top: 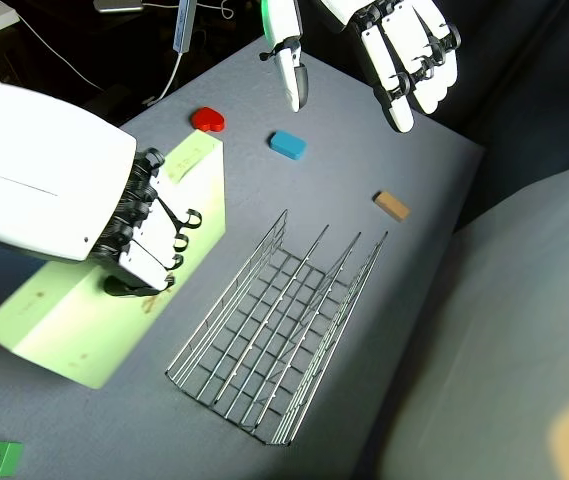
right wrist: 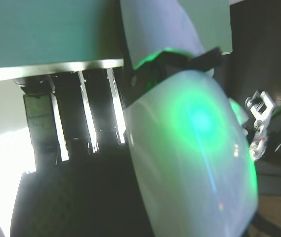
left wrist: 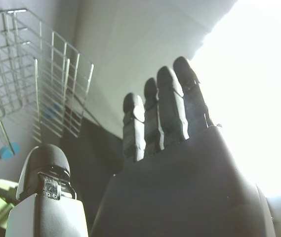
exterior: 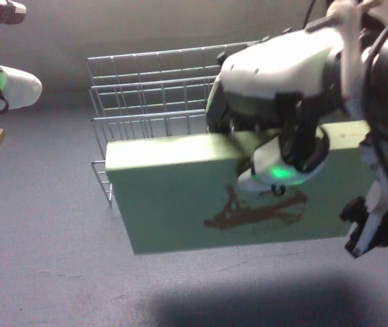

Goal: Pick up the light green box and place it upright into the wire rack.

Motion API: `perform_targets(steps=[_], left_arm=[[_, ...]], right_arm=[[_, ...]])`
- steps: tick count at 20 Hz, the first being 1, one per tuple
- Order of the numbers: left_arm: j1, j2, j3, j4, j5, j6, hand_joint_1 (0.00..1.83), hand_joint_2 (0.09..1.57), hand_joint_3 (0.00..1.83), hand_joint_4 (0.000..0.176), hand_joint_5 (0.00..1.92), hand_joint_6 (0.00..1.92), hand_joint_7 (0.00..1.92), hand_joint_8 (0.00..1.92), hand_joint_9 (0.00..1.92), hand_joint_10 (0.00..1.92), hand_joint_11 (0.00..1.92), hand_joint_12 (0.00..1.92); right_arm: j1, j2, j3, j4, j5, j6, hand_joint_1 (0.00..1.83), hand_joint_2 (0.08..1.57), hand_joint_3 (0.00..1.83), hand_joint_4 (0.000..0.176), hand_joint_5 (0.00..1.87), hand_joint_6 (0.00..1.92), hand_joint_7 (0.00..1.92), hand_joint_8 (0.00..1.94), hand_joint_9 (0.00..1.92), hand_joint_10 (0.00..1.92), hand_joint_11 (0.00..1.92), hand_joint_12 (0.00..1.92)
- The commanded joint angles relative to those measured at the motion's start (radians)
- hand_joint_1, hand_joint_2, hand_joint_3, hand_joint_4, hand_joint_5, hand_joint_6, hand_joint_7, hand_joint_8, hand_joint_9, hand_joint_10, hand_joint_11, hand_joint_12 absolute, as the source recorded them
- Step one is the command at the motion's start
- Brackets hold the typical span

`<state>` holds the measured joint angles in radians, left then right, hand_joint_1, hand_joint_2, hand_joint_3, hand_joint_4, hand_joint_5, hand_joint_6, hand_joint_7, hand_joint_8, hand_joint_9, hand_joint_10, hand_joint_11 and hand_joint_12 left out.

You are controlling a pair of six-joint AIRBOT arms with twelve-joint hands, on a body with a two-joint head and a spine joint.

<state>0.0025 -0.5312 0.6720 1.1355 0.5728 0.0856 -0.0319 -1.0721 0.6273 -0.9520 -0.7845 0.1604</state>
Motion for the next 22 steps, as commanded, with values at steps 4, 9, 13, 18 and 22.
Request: perform_targets(steps=[4, 9, 13, 18, 22], left_arm=[[-0.018, 0.010, -0.001, 0.056, -0.016, 0.002, 0.22, 1.18, 0.00, 0.076, 0.23, 0.00, 0.18, 0.00, 0.17, 0.00, 0.00, 0.45], [-0.023, 0.017, 0.002, 0.056, -0.009, 0.003, 0.23, 1.18, 0.00, 0.076, 0.23, 0.00, 0.16, 0.00, 0.15, 0.00, 0.00, 0.43], [-0.024, 0.017, 0.000, 0.056, -0.008, 0.003, 0.22, 1.18, 0.00, 0.075, 0.23, 0.00, 0.17, 0.00, 0.15, 0.00, 0.00, 0.45], [-0.024, 0.017, -0.001, 0.056, -0.005, 0.005, 0.22, 1.18, 0.00, 0.075, 0.22, 0.00, 0.16, 0.00, 0.16, 0.00, 0.00, 0.45], [-0.024, 0.017, -0.005, 0.056, -0.005, 0.005, 0.22, 1.18, 0.00, 0.075, 0.22, 0.00, 0.16, 0.00, 0.16, 0.00, 0.00, 0.45]], right_arm=[[0.124, 0.023, 0.000, -0.076, 0.044, -0.024, 1.36, 1.16, 0.00, 0.000, 0.79, 1.15, 0.95, 1.05, 0.80, 1.44, 0.74, 1.51], [0.201, 0.015, 0.017, -0.079, 0.053, -0.060, 1.36, 1.17, 0.00, 0.000, 0.79, 1.15, 0.92, 1.09, 0.79, 1.46, 0.72, 1.51], [0.220, -0.032, 0.066, -0.083, 0.056, -0.063, 1.36, 1.17, 0.00, 0.000, 0.79, 1.15, 0.92, 1.09, 0.79, 1.46, 0.72, 1.51], [0.194, -0.125, 0.157, -0.096, 0.059, -0.129, 1.35, 1.17, 0.00, 0.000, 0.79, 1.16, 0.92, 1.09, 0.78, 1.46, 0.72, 1.51], [0.165, -0.189, 0.218, -0.140, 0.074, -0.126, 1.35, 1.17, 0.00, 0.000, 0.79, 1.16, 0.92, 1.10, 0.78, 1.46, 0.72, 1.51]])
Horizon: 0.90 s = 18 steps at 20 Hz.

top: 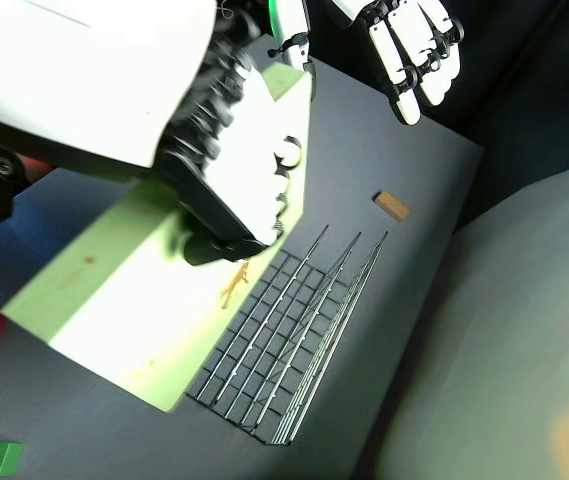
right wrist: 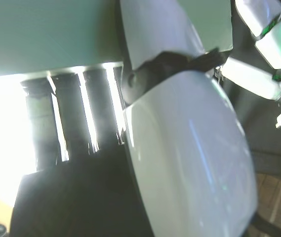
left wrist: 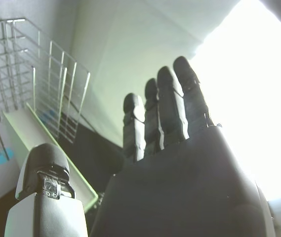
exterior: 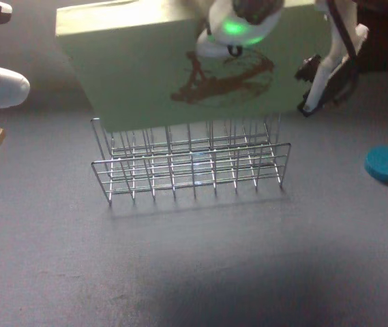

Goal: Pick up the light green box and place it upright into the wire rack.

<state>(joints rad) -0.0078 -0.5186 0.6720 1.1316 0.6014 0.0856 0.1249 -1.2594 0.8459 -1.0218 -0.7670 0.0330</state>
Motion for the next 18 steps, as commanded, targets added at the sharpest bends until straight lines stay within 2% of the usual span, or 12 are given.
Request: perform_targets(steps=[1, 10, 11, 12, 15, 18], left_arm=[[-0.015, 0.004, -0.005, 0.060, -0.033, 0.005, 0.22, 1.18, 0.00, 0.075, 0.22, 0.00, 0.16, 0.00, 0.16, 0.00, 0.00, 0.45], [-0.015, 0.004, -0.007, 0.044, -0.028, 0.009, 0.22, 1.19, 0.00, 0.074, 0.24, 0.00, 0.16, 0.00, 0.16, 0.00, 0.00, 0.46], [-0.016, 0.004, -0.006, 0.044, -0.028, 0.013, 0.22, 1.19, 0.00, 0.074, 0.24, 0.00, 0.16, 0.00, 0.16, 0.00, 0.00, 0.46], [-0.016, 0.004, -0.006, 0.044, -0.028, 0.014, 0.22, 1.19, 0.00, 0.074, 0.24, 0.00, 0.16, 0.00, 0.16, 0.00, 0.00, 0.46], [-0.017, 0.004, -0.005, 0.044, -0.028, 0.014, 0.22, 1.18, 0.00, 0.075, 0.24, 0.00, 0.17, 0.00, 0.16, 0.00, 0.00, 0.47], [-0.018, 0.004, -0.005, 0.044, -0.028, 0.014, 0.23, 1.18, 0.00, 0.076, 0.22, 0.00, 0.17, 0.00, 0.16, 0.00, 0.00, 0.46]], right_arm=[[0.002, -0.016, 0.013, -0.071, 0.052, 0.001, 1.35, 1.17, 0.00, 0.000, 0.79, 1.16, 0.92, 1.10, 0.78, 1.46, 0.72, 1.51], [-0.048, -0.076, 0.068, -0.084, 0.054, 0.033, 1.35, 1.17, 0.00, 0.000, 0.78, 1.16, 0.92, 1.10, 0.79, 1.45, 0.74, 1.51], [-0.055, -0.081, 0.073, -0.084, 0.056, 0.037, 1.23, 1.17, 0.00, 0.000, 0.81, 1.17, 0.94, 1.15, 0.78, 1.25, 0.74, 1.50], [-0.059, -0.084, 0.076, -0.084, 0.058, 0.039, 1.20, 1.17, 0.00, 0.000, 0.81, 1.17, 0.95, 1.16, 0.80, 1.17, 0.74, 1.49], [-0.078, -0.106, 0.099, -0.085, 0.077, 0.046, 1.20, 1.17, 0.00, 0.000, 0.82, 1.17, 0.94, 1.16, 0.80, 1.15, 0.74, 1.49], [-0.093, -0.123, 0.122, -0.133, 0.100, 0.106, 1.20, 1.17, 0.00, 0.000, 0.82, 1.17, 0.95, 1.16, 0.80, 1.15, 0.74, 1.49]])
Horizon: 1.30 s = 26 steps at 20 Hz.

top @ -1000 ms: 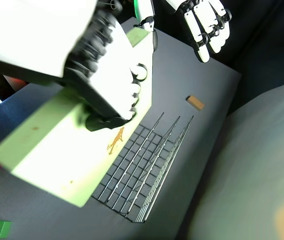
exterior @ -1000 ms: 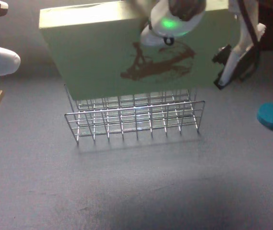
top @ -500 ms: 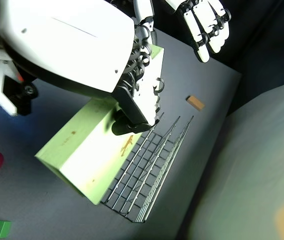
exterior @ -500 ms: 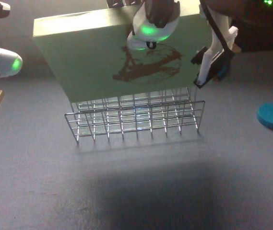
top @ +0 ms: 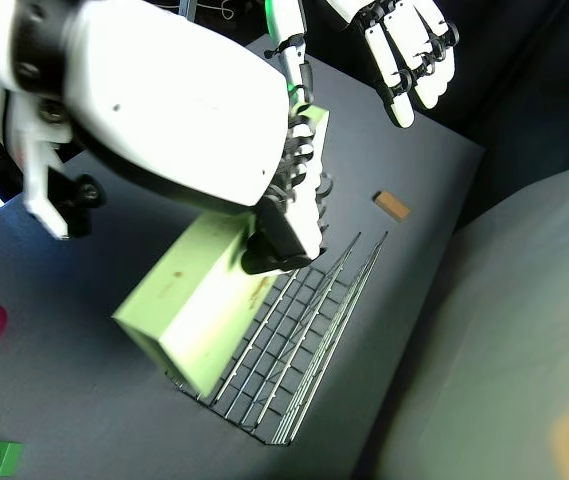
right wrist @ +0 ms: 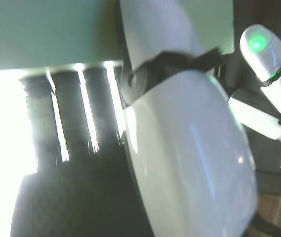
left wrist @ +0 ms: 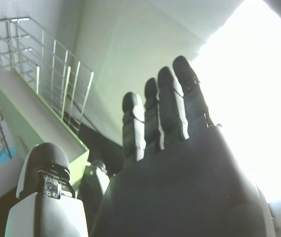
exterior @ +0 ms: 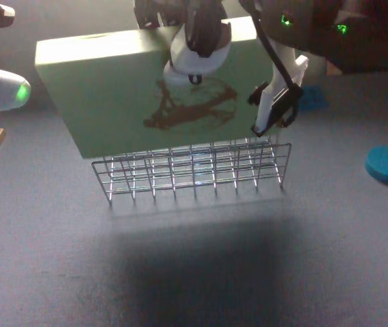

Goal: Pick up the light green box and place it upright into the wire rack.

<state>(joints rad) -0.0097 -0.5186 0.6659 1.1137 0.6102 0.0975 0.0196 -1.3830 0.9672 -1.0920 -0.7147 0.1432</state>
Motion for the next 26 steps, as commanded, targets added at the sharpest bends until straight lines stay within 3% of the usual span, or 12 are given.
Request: perform_targets(steps=[1, 10, 11, 15, 17, 26], left_arm=[[-0.016, 0.004, 0.001, 0.062, -0.035, 0.002, 0.22, 1.19, 0.00, 0.076, 0.22, 0.00, 0.16, 0.00, 0.16, 0.00, 0.00, 0.45], [-0.017, 0.004, 0.002, 0.061, -0.033, 0.002, 0.21, 1.19, 0.00, 0.076, 0.21, 0.00, 0.14, 0.00, 0.15, 0.00, 0.00, 0.42], [-0.017, 0.004, 0.002, 0.061, -0.032, 0.002, 0.21, 1.19, 0.00, 0.076, 0.21, 0.00, 0.14, 0.00, 0.15, 0.00, 0.00, 0.42], [-0.017, 0.004, 0.002, 0.061, -0.031, 0.002, 0.21, 1.19, 0.00, 0.076, 0.23, 0.01, 0.15, 0.00, 0.15, 0.00, 0.00, 0.43], [-0.018, 0.004, 0.002, 0.061, -0.030, 0.002, 0.22, 1.19, 0.00, 0.076, 0.23, 0.01, 0.15, 0.00, 0.15, 0.00, 0.00, 0.43], [-0.032, -0.010, -0.010, 0.061, -0.030, 0.008, 0.21, 1.19, 0.00, 0.076, 0.22, 0.00, 0.14, 0.00, 0.16, 0.01, 0.00, 0.45]], right_arm=[[0.005, -0.006, 0.007, -0.092, 0.054, 0.017, 1.20, 1.17, 0.00, 0.000, 0.82, 1.17, 0.95, 1.16, 0.80, 1.15, 0.74, 1.49], [-0.064, -0.025, 0.046, -0.145, 0.065, 0.112, 1.20, 1.17, 0.00, 0.000, 0.83, 1.17, 0.94, 1.16, 0.81, 1.14, 0.73, 1.48], [-0.069, -0.025, 0.049, -0.146, 0.065, 0.116, 1.32, 1.17, 0.00, 0.000, 0.81, 1.15, 0.93, 1.10, 0.80, 1.37, 0.73, 1.49], [-0.099, -0.031, 0.064, -0.146, 0.063, 0.117, 1.36, 1.17, 0.00, 0.000, 0.80, 1.15, 0.92, 1.08, 0.80, 1.43, 0.74, 1.49], [-0.114, -0.035, 0.078, -0.146, 0.067, 0.127, 1.20, 1.17, 0.00, 0.000, 0.82, 1.17, 0.94, 1.16, 0.81, 1.17, 0.74, 1.49], [-0.169, -0.042, 0.094, -0.186, 0.075, 0.161, 1.20, 1.17, 0.00, 0.000, 0.82, 1.17, 0.94, 1.16, 0.81, 1.15, 0.74, 1.49]])
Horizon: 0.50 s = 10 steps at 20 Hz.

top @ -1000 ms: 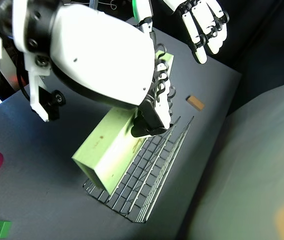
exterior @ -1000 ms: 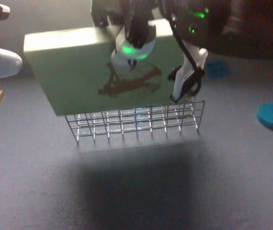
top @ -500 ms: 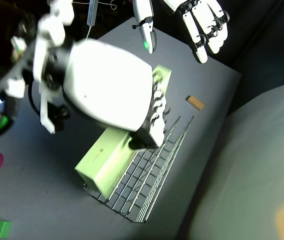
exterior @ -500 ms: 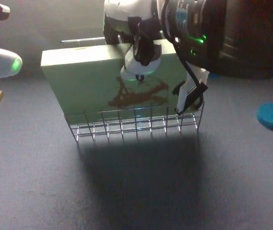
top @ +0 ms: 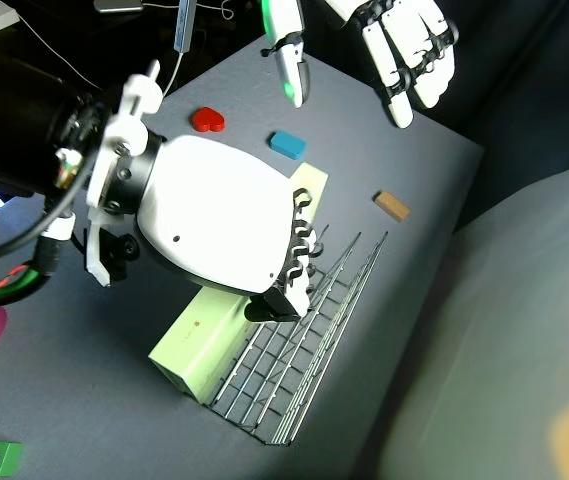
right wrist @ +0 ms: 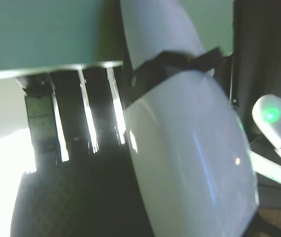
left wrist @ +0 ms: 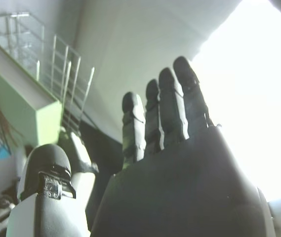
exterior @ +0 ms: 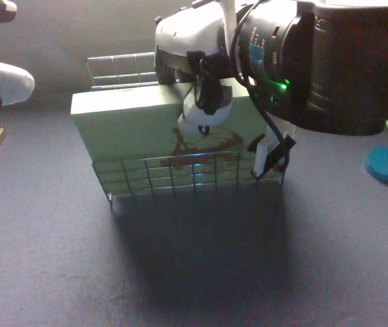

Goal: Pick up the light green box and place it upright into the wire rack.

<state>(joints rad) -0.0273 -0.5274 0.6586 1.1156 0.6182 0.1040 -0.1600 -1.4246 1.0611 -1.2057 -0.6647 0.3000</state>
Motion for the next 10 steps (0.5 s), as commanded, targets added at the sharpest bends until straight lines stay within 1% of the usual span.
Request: perform_targets(steps=[1, 3, 4, 5, 10], left_arm=[[-0.014, -0.006, -0.007, 0.059, -0.029, 0.003, 0.22, 1.19, 0.00, 0.076, 0.22, 0.00, 0.14, 0.00, 0.17, 0.01, 0.00, 0.45], [-0.013, -0.011, -0.020, 0.059, -0.013, 0.011, 0.22, 1.19, 0.00, 0.076, 0.21, 0.00, 0.14, 0.00, 0.17, 0.01, 0.00, 0.45], [-0.012, -0.013, -0.026, 0.059, -0.009, 0.011, 0.22, 1.19, 0.00, 0.077, 0.21, 0.00, 0.14, 0.00, 0.17, 0.01, 0.00, 0.45], [-0.010, -0.014, -0.031, 0.059, -0.005, 0.011, 0.22, 1.19, 0.00, 0.077, 0.21, 0.00, 0.14, 0.00, 0.17, 0.00, 0.00, 0.45], [0.010, -0.019, -0.062, 0.059, 0.011, 0.011, 0.21, 1.19, 0.00, 0.077, 0.21, 0.00, 0.14, 0.00, 0.15, 0.00, 0.00, 0.46]], right_arm=[[0.007, -0.001, 0.004, -0.073, 0.031, 0.007, 1.20, 1.17, 0.00, 0.000, 0.82, 1.17, 0.94, 1.16, 0.81, 1.15, 0.74, 1.49], [-0.001, -0.001, 0.008, -0.072, 0.039, 0.014, 1.20, 1.17, 0.00, 0.000, 0.82, 1.17, 0.95, 1.16, 0.81, 1.15, 0.74, 1.49], [-0.005, -0.001, 0.008, -0.072, 0.040, 0.014, 1.33, 1.17, 0.00, 0.000, 0.80, 1.16, 0.94, 1.09, 0.81, 1.37, 0.75, 1.49], [-0.008, -0.001, 0.008, -0.072, 0.040, 0.014, 1.35, 1.17, 0.00, 0.000, 0.79, 1.15, 0.93, 1.08, 0.81, 1.42, 0.75, 1.49], [-0.014, 0.000, 0.008, -0.072, 0.041, 0.008, 1.36, 1.17, 0.00, 0.000, 0.79, 1.15, 0.93, 1.08, 0.80, 1.43, 0.75, 1.49]])
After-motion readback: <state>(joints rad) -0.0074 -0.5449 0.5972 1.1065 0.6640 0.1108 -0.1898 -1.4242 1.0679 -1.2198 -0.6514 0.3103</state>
